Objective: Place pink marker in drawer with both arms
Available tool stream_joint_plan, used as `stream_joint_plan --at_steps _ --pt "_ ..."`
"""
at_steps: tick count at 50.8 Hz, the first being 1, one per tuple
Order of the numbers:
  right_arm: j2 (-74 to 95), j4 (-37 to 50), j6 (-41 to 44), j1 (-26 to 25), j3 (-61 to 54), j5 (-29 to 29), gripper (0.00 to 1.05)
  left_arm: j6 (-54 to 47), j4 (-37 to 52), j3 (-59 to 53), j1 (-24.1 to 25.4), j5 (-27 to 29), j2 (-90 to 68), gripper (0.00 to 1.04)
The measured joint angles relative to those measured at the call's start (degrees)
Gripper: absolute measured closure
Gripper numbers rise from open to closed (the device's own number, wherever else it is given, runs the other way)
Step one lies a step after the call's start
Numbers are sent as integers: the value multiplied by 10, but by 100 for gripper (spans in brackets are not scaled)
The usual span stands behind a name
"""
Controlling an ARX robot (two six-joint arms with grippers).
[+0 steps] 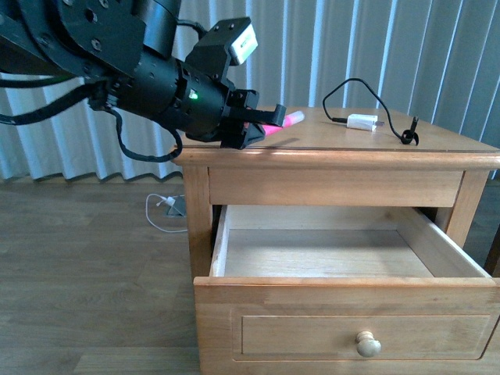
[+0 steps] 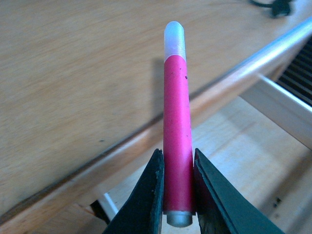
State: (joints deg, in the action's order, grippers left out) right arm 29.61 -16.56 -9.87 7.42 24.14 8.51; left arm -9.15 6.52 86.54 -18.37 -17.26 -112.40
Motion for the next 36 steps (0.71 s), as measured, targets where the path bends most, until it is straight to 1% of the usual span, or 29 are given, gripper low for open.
stream_joint_plan --at_steps 4,6,11,21,36 --pt "0 0 0 0 0 0 8 -30 3 -38 4 -74 38 90" --pt "0 0 0 0 0 0 8 -46 -2 -56 6 -102 55 90" --pt "0 0 0 0 0 0 8 -77 -14 -90 7 -131 71 90" --pt "0 0 0 0 0 0 8 -114 -16 -129 6 -131 60 90" --pt "0 0 0 0 0 0 8 -109 23 -141 0 -109 5 90"
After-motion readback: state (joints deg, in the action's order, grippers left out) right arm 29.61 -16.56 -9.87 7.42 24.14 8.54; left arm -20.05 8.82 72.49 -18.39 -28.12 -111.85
